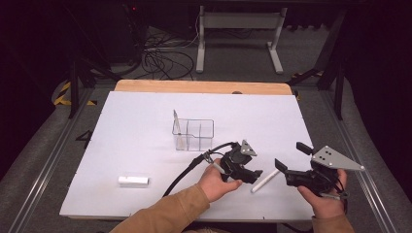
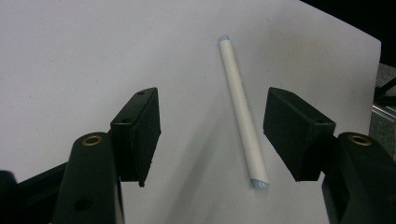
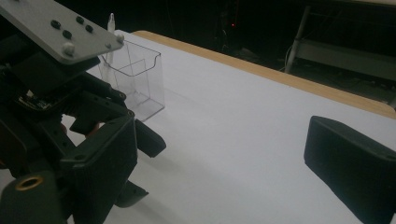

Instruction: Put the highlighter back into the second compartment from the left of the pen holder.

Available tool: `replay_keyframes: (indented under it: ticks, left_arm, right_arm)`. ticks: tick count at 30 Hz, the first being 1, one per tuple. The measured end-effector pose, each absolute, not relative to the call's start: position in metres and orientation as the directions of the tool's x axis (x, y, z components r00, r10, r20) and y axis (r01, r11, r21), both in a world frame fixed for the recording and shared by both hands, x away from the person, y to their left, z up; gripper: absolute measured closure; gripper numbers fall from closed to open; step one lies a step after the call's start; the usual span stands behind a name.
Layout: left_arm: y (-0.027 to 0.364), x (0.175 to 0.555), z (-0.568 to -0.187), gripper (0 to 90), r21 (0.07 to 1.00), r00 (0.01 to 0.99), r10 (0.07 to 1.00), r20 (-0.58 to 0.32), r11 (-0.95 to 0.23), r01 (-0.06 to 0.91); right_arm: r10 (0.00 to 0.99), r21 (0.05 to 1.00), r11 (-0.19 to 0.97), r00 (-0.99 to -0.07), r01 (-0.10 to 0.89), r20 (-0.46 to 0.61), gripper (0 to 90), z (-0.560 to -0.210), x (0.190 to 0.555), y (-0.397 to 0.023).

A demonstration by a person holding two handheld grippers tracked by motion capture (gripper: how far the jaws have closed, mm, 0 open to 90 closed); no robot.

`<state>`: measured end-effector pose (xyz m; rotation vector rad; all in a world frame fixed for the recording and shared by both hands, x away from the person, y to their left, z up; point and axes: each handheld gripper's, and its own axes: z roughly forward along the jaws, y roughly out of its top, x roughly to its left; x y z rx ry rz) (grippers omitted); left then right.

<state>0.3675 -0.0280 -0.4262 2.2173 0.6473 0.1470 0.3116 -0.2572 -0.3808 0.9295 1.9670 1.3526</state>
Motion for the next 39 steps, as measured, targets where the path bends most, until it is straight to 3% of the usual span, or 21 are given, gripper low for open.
replay_keyframes:
  ticks: [23,39]
  left_arm:
    - [-0.06,0.374,-0.441,55.5,0.691,0.866,0.479,-0.143,-0.579,0.433]
    - [-0.077,0.374,-0.452,61.0,0.674,0.87,0.473,-0.135,-0.6,0.431]
  right_arm:
    - [0.814,0.942,0.242,-0.576,0.231,-0.068,10.4,-0.38,0.311,-0.263]
    - [0.816,0.942,0.24,-0.574,0.233,-0.066,10.3,-0.381,0.311,-0.265]
